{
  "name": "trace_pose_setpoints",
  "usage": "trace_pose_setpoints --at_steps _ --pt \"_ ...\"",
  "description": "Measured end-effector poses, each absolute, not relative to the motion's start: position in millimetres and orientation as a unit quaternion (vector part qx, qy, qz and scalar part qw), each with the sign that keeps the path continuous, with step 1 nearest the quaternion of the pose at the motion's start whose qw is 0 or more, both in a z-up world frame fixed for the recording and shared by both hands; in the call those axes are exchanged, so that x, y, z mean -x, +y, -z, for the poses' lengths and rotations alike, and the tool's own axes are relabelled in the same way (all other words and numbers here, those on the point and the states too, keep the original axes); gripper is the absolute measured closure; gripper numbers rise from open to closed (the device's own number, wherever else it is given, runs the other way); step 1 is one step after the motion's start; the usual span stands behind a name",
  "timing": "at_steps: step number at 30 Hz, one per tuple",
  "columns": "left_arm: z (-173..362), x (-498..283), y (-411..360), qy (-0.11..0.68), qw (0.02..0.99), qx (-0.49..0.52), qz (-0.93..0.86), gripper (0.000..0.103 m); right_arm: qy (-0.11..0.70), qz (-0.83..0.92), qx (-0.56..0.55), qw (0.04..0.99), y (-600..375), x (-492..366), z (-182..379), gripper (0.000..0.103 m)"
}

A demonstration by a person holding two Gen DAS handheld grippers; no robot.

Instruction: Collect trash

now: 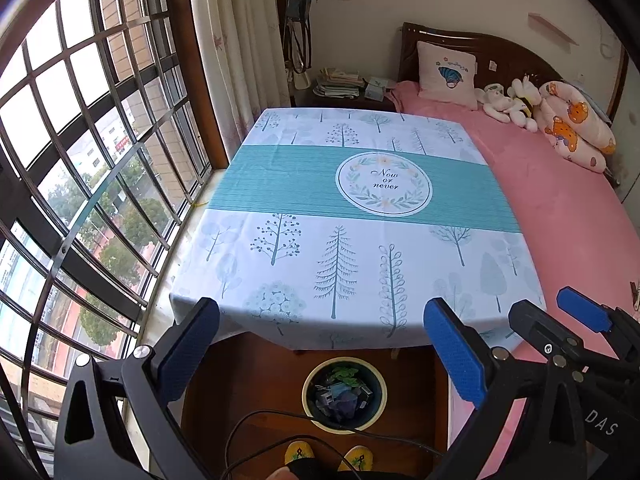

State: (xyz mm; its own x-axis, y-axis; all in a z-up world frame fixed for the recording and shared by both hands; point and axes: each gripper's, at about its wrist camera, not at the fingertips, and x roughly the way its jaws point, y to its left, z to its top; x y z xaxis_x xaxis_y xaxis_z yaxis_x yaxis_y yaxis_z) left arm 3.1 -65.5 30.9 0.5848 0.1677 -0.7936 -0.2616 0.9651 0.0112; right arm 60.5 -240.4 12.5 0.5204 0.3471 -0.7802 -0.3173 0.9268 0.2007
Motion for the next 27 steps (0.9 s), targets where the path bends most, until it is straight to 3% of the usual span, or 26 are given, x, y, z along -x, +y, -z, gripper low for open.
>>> trace_pose_setpoints --at_steps 27 --pt "-25.6 -1.0 -67.5 0.446 0.885 0.052 -0.121 0.003 0.449 -0.201 -0.023 0.870 -245.9 -68.2 -11.7 0.026"
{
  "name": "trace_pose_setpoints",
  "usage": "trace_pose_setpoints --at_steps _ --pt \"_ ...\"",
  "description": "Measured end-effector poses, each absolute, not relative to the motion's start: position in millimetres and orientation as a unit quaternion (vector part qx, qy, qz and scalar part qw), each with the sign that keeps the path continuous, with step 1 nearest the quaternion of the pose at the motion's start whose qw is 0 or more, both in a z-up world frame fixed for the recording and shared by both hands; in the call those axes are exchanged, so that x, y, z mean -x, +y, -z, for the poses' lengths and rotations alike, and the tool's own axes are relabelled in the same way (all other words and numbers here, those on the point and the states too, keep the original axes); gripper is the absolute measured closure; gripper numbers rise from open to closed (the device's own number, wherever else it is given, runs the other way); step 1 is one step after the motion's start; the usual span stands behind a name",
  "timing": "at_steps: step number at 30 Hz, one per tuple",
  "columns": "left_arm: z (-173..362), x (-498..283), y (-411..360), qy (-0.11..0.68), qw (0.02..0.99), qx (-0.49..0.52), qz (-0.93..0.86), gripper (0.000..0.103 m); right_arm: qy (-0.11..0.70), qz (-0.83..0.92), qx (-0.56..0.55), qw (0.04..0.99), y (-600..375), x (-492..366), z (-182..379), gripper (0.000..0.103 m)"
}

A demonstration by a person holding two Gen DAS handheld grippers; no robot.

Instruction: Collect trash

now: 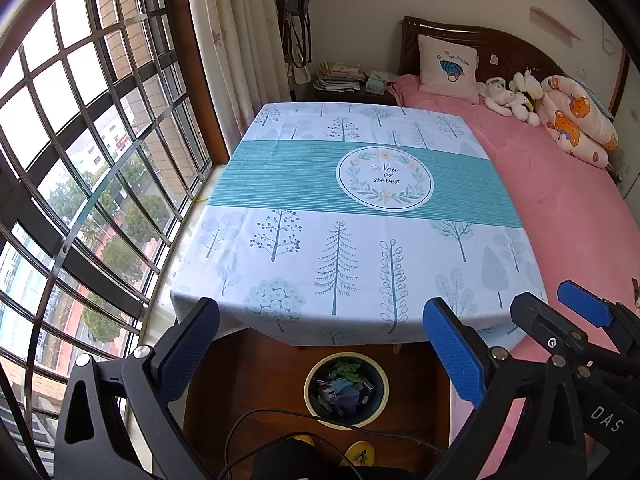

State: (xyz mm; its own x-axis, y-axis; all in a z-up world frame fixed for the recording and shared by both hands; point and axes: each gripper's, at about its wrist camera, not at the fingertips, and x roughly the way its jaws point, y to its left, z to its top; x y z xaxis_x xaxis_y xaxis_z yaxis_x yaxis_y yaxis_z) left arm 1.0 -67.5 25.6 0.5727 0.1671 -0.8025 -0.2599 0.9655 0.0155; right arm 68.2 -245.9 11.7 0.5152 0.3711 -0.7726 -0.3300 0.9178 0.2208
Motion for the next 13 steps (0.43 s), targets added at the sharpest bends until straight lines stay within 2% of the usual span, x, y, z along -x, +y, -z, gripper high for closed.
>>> trace_pose_setpoints --at_steps 13 --pt "-24.4 -2.7 -68.6 0.449 0.884 0.054 -0.117 0.003 0.452 -0.194 -0.019 0.871 -247.3 -71.2 -11.6 0.026"
